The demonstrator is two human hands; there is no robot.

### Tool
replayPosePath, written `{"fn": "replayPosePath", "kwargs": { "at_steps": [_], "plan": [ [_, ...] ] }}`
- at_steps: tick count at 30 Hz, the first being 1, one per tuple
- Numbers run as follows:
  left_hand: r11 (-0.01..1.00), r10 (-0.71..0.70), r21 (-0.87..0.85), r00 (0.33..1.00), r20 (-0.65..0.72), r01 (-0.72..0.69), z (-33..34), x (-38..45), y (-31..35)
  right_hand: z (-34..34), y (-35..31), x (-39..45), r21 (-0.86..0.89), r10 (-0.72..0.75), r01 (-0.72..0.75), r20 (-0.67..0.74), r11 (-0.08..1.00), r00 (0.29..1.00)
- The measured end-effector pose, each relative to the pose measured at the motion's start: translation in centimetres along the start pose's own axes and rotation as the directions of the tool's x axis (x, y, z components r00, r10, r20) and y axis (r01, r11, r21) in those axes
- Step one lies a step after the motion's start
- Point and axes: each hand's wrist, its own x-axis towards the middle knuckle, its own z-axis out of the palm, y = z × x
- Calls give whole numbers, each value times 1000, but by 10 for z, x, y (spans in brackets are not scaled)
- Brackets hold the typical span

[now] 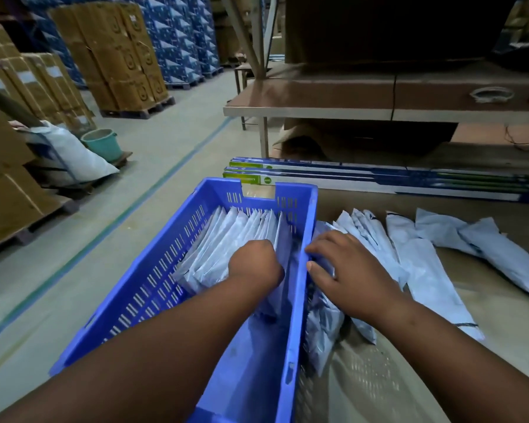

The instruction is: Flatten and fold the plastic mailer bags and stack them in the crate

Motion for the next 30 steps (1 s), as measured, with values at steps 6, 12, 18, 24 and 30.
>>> {"fn": "replayPosePath", "kwargs": {
  "at_steps": [6,12,18,24,30],
  "plan": [
    [995,41,90,998,-40,-38,-1,13,-6,5,-10,-3,-8,36,-36,-13,999,999],
    [985,171,57,971,-164,-164,-13,7,2,1,-11,-10,-17,48,-49,-23,999,999],
    [938,341,60,877,-339,-341,-51,-23,47,-24,-3,-24,-3,35,-35,-62,999,997],
    [888,447,59,826,-343,-457,-59,-55,118,-53,33,-51,-28,77,-80,-95,996,993],
    [871,487,48,849,-208,-488,-18,-80,180,-54,117,-108,-226,317,-315,-32,922,948]
  ]
}}
